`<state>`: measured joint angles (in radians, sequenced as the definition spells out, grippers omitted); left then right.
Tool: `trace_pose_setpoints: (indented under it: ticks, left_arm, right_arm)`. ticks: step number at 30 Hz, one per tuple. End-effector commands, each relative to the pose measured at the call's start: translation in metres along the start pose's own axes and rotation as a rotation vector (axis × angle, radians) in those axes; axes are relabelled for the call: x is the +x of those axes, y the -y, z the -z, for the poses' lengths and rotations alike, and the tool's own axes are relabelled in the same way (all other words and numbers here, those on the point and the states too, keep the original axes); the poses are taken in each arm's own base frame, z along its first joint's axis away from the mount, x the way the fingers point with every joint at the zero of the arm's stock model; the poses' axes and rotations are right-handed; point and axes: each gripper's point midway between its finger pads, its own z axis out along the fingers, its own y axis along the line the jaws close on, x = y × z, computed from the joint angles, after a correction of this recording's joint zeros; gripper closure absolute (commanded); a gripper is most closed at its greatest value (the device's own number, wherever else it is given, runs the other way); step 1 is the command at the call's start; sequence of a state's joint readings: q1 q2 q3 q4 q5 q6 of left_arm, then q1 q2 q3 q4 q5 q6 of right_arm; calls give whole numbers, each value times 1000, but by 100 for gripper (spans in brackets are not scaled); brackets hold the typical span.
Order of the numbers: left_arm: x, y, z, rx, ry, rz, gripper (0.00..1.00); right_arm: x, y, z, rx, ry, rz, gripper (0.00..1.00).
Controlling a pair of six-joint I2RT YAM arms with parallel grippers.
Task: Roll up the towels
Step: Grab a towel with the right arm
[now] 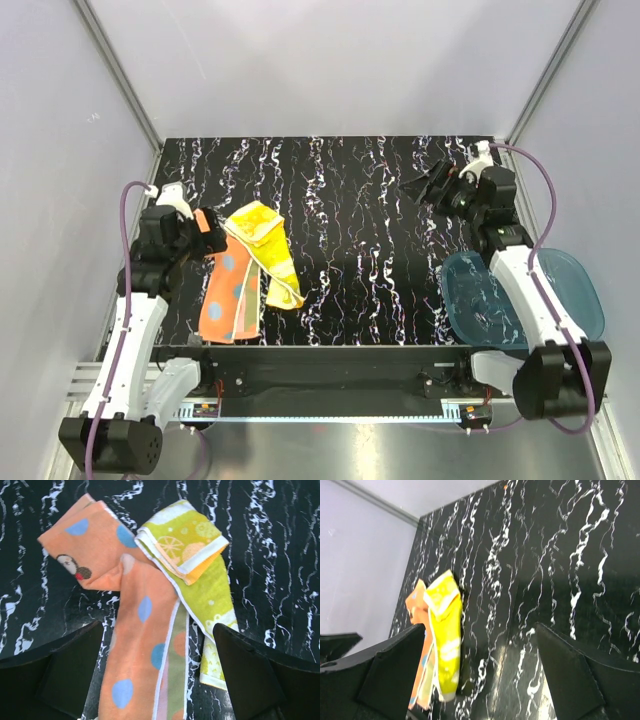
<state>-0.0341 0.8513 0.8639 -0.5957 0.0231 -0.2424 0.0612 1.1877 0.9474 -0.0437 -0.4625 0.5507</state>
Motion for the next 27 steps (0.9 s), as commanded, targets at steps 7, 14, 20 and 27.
trace_pose_setpoints:
  ticks: [7, 14, 20, 27]
  left_arm:
    - [-5, 17, -8, 58, 1, 75, 1]
    - [38, 53, -35, -55, -194, -35, 2]
    - [78, 89, -47, 6, -286, -6, 14]
    - [54, 73, -26, -52, -221, -44, 16]
  right_arm:
    - [-22, -19, 56, 143, 100, 147, 0]
    - [-6, -9, 45, 181, 17, 91, 0]
    - [41, -9, 16, 126, -234, 86, 2]
    - [152, -79, -10, -55, -547, 191, 29]
